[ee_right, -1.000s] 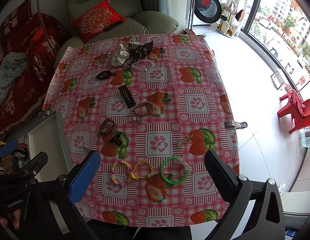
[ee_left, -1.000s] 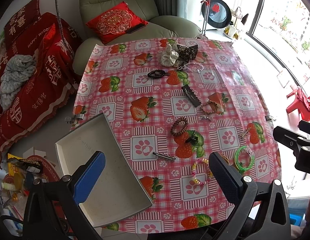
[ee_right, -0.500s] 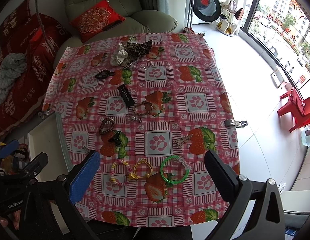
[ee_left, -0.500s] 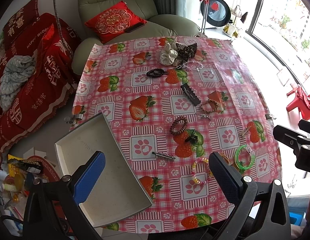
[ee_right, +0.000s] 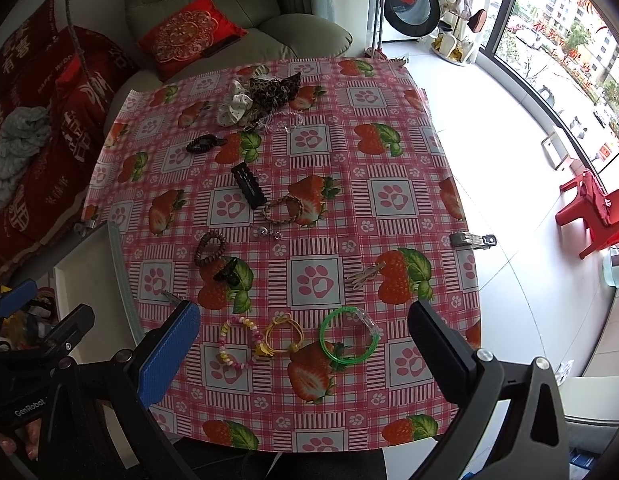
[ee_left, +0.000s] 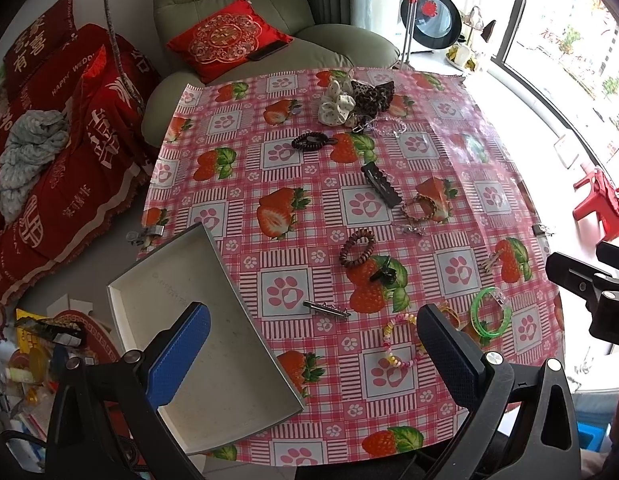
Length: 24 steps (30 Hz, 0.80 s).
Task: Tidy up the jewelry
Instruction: 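Grasp the brown coiled bracelet with left tool while right tool grasps braided tan bracelet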
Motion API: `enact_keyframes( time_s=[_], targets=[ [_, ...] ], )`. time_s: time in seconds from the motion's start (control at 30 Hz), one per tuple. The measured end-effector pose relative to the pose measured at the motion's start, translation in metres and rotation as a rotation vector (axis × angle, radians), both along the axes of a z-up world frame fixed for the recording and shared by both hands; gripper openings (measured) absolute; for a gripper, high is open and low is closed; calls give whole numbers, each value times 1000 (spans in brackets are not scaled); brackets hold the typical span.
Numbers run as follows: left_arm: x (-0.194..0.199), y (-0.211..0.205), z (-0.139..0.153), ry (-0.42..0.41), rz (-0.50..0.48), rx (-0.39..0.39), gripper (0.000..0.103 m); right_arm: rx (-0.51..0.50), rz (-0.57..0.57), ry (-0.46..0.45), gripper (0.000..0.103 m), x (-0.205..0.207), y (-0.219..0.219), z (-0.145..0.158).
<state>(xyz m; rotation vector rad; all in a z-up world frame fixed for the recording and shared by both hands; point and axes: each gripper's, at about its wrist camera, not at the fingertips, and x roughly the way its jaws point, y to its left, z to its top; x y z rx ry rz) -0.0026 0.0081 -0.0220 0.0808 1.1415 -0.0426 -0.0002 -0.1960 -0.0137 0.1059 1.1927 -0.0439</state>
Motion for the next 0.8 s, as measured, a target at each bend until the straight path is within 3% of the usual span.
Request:
enact_keyframes(
  time_s=[0.43, 0.8],
  targets=[
    [25, -3, -11, 66, -17, -12, 103, 65, -15, 37, 103, 8, -12, -16],
    [63, -1, -60, 128, -29, -31, 103, 71, -13, 135, 103, 17, -23, -60]
  ],
)
